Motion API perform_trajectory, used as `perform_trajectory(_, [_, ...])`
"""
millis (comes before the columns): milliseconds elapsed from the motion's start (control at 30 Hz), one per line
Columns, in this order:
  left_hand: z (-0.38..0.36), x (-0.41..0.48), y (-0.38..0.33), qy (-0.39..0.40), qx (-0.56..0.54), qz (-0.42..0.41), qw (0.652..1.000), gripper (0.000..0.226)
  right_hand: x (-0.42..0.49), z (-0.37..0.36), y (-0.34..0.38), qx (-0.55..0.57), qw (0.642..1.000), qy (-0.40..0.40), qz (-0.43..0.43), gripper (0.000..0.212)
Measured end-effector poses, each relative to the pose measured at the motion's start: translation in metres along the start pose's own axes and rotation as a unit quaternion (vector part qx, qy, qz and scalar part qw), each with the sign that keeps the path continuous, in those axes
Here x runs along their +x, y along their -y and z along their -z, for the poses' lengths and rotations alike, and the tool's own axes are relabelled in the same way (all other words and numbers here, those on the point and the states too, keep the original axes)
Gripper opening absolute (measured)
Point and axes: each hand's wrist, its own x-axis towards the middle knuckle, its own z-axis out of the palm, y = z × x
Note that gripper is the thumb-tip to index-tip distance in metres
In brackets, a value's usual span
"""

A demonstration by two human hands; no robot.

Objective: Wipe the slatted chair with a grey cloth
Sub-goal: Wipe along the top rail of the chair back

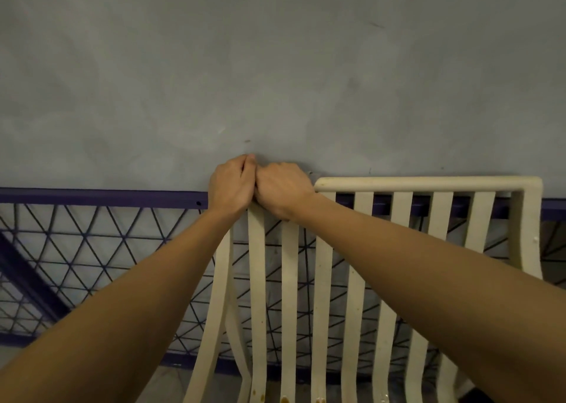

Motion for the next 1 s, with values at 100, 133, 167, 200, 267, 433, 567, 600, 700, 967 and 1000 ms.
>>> perform_trajectory(100, [0.000,0.003,0.003,0.012,-0.001,0.003,1.000,0.041,0.009,0.002,0.001,-0.004,0.999,0.015,-0.049,0.017])
perform_trajectory(133, [0.000,0.004,0.004,0.015,-0.003,-0.001,1.000,0.041,0.011,0.000,0.002,-0.008,0.998,0.017,-0.054,0.016])
perform_trajectory(167, [0.000,0.004,0.005,0.018,-0.004,-0.008,1.000,0.042,0.010,-0.002,0.001,-0.010,0.999,0.012,-0.052,0.017])
perform_trajectory(200, [0.000,0.004,0.007,0.021,-0.004,-0.018,1.000,0.042,0.008,-0.004,0.000,-0.007,0.999,-0.001,-0.045,0.020])
perform_trajectory(267, [0.001,0.002,0.010,0.026,-0.001,-0.046,0.999,0.042,-0.003,-0.010,-0.006,0.014,0.998,-0.057,-0.018,0.031])
perform_trajectory(433, [-0.003,0.000,0.014,0.019,0.022,-0.073,0.997,0.044,-0.013,-0.010,-0.014,0.016,0.997,-0.068,-0.031,0.038])
perform_trajectory(567, [-0.006,-0.001,0.013,0.002,0.063,-0.099,0.993,0.050,0.004,0.000,-0.014,0.045,0.990,0.003,-0.135,0.044])
perform_trajectory(600, [-0.006,-0.001,0.013,0.001,0.066,-0.104,0.992,0.049,0.001,-0.002,-0.014,0.035,0.992,-0.005,-0.120,0.044])
perform_trajectory(700, [-0.004,-0.002,0.011,0.001,0.070,-0.114,0.991,0.047,-0.020,-0.013,-0.017,0.021,0.992,-0.118,-0.047,0.036])
perform_trajectory(967, [-0.005,-0.005,0.003,0.027,0.125,-0.072,0.989,0.056,-0.014,0.003,-0.021,-0.058,0.996,-0.044,-0.054,0.023])
perform_trajectory(1000, [-0.005,-0.005,0.001,0.029,0.122,-0.068,0.990,0.057,-0.018,0.003,-0.021,-0.046,0.996,-0.045,-0.060,0.023])
